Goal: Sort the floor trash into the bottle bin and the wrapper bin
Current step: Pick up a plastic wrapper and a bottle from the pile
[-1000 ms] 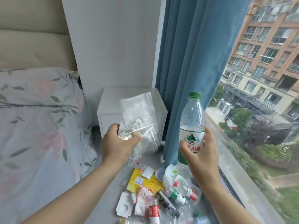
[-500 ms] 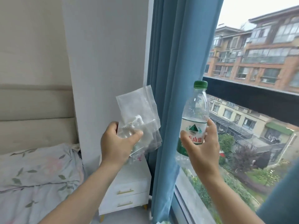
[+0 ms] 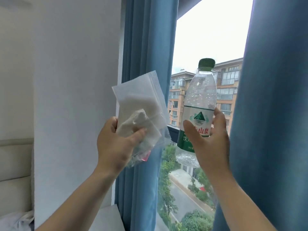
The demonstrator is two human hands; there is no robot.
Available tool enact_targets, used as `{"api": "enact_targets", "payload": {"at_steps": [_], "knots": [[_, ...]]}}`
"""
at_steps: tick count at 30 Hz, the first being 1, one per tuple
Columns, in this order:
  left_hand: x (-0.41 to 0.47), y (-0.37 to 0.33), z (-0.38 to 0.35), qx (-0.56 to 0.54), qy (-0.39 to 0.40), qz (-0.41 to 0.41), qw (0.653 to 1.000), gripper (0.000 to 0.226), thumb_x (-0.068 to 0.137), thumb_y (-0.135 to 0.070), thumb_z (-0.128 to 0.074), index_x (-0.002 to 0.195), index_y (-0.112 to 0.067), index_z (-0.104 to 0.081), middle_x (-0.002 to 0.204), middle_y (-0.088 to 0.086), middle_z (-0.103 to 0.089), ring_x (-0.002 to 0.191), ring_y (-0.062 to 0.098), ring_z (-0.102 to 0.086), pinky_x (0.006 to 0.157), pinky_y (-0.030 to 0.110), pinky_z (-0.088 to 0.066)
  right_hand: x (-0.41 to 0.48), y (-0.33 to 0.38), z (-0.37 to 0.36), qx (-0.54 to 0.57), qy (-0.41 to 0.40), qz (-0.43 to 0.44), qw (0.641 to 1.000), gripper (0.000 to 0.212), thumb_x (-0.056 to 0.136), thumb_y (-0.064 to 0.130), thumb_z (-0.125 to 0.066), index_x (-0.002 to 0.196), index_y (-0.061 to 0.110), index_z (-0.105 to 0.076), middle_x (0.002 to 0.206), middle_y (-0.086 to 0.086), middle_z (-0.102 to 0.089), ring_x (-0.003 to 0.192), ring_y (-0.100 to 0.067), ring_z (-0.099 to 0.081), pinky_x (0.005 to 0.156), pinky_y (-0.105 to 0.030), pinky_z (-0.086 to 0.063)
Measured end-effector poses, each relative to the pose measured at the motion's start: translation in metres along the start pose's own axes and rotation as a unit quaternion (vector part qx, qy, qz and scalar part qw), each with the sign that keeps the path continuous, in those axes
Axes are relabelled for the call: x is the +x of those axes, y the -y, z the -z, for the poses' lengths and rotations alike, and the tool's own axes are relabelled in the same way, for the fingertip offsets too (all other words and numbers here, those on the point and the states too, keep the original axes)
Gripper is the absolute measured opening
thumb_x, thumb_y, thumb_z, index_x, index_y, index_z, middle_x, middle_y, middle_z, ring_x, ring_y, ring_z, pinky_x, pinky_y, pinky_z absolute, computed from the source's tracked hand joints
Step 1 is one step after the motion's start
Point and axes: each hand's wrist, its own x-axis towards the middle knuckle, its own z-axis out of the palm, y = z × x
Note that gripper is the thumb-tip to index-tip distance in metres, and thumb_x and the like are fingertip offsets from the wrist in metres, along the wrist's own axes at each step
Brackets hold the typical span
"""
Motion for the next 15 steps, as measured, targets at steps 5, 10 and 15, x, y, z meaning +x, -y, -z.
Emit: {"api": "enact_targets", "payload": {"at_steps": [5,10,15], "knots": [[-0.003,-0.02,-0.025,-0.033,0.022,-0.027,0.999,0.041,0.06,-0.026,-0.086,0.079,-0.008,-0.055,0.071,0.004,-0.062,0.06,0.012,-0.055,0.05,0.024,-0.046,0.011,0.025,0.028,0.021,-0.002,0.016,1.0,0.064,0.079,0.031,-0.075,0.134,0.029,-0.042,0.108,0.01,-0.064,0.09,-0.004,-0.065,0.065,-0.016,-0.054],[0.001,-0.033,-0.046,-0.084,0.05,-0.03,0.995,0.041,0.05,-0.04,-0.077,0.077,-0.016,-0.058,0.069,-0.003,-0.064,0.06,0.009,-0.057,0.049,0.023,-0.047,0.014,0.04,0.05,-0.011,-0.016,0.027,0.999,0.056,0.079,0.028,-0.076,0.126,0.036,-0.047,0.1,0.017,-0.065,0.088,0.001,-0.064,0.065,-0.018,-0.055],[0.007,-0.033,-0.063,-0.156,0.106,-0.037,0.981,0.041,0.051,-0.04,-0.079,0.078,-0.017,-0.059,0.075,0.002,-0.067,0.063,0.011,-0.06,0.056,0.03,-0.05,0.008,0.049,0.061,-0.083,-0.055,0.046,0.994,0.052,0.075,0.029,-0.074,0.119,0.039,-0.05,0.101,0.018,-0.066,0.09,-0.002,-0.065,0.067,-0.017,-0.055]]}}
